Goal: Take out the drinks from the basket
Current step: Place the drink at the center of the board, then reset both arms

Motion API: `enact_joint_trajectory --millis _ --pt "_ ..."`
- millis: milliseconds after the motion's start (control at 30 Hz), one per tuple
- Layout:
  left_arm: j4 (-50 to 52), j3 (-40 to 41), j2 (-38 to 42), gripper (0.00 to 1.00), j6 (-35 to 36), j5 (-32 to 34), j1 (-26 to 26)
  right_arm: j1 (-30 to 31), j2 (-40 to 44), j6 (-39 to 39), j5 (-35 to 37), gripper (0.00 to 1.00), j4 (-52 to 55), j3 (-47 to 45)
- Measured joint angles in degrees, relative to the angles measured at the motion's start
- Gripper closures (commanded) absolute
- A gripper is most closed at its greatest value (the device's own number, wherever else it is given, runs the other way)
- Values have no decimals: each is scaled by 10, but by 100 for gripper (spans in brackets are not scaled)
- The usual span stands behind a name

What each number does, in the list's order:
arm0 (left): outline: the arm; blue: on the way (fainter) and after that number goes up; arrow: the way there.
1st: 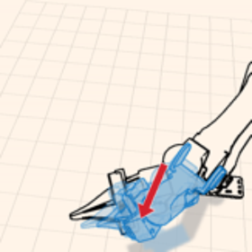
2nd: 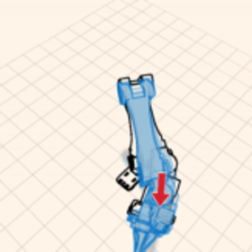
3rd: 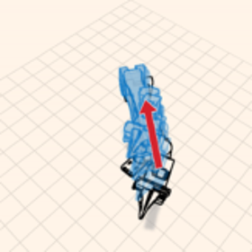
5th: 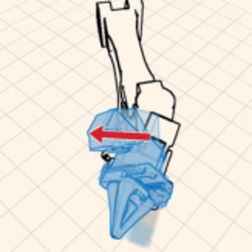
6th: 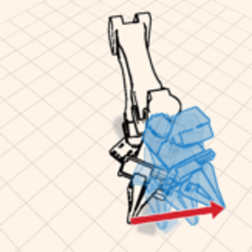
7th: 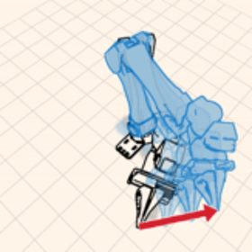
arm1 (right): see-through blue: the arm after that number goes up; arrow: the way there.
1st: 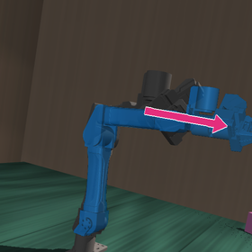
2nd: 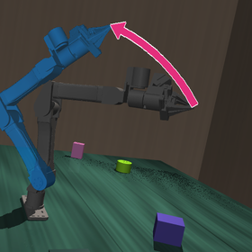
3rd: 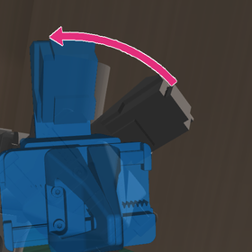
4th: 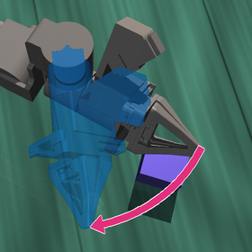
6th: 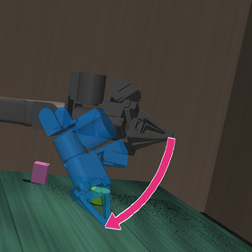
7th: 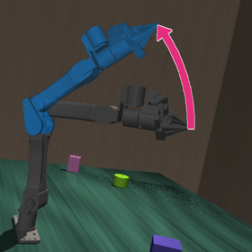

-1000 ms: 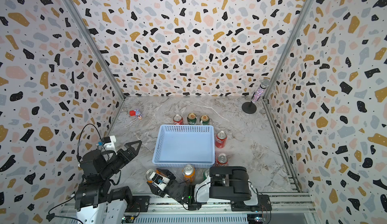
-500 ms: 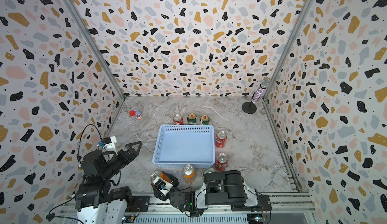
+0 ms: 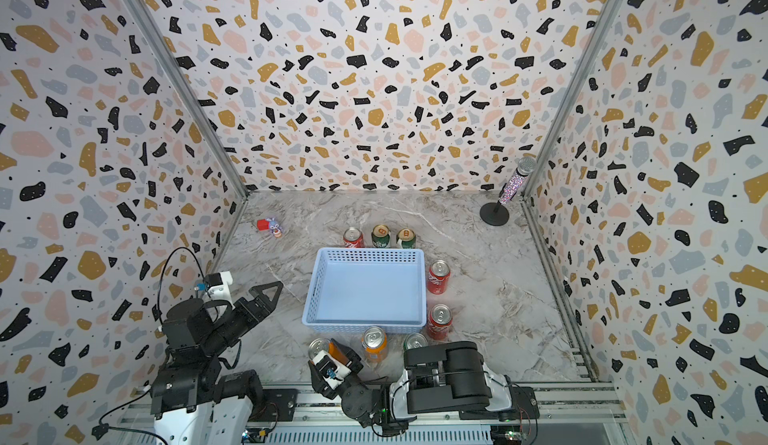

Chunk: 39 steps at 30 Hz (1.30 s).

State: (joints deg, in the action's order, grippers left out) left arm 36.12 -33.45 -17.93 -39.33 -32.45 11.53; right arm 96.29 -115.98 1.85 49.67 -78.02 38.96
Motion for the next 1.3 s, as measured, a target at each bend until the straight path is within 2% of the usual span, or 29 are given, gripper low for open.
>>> enact_joint_trajectory --millis 400,500,633,867,967,1067,1200,1300 --pt "0 1 0 0 1 0 0 2 71 -6 24 11 -13 -11" --pt "0 1 0 0 1 6 0 2 111 -12 24 1 8 -12" --pt "-1 1 -9 0 3 22 0 3 200 -21 27 0 119 9" --pt "-12 -14 -75 0 21 80 0 -12 370 -20 56 0 448 120" --pt "-40 -25 -107 0 37 130 -1 -68 471 -2 51 0 594 130" --pt "-89 -24 -137 0 54 196 -16 -165 576 6 38 0 713 122" --pt "-209 6 -195 0 92 323 -88 -360 702 7 -21 0 798 76" --pt "-306 38 -282 0 136 424 -160 -523 741 8 -81 0 830 37"
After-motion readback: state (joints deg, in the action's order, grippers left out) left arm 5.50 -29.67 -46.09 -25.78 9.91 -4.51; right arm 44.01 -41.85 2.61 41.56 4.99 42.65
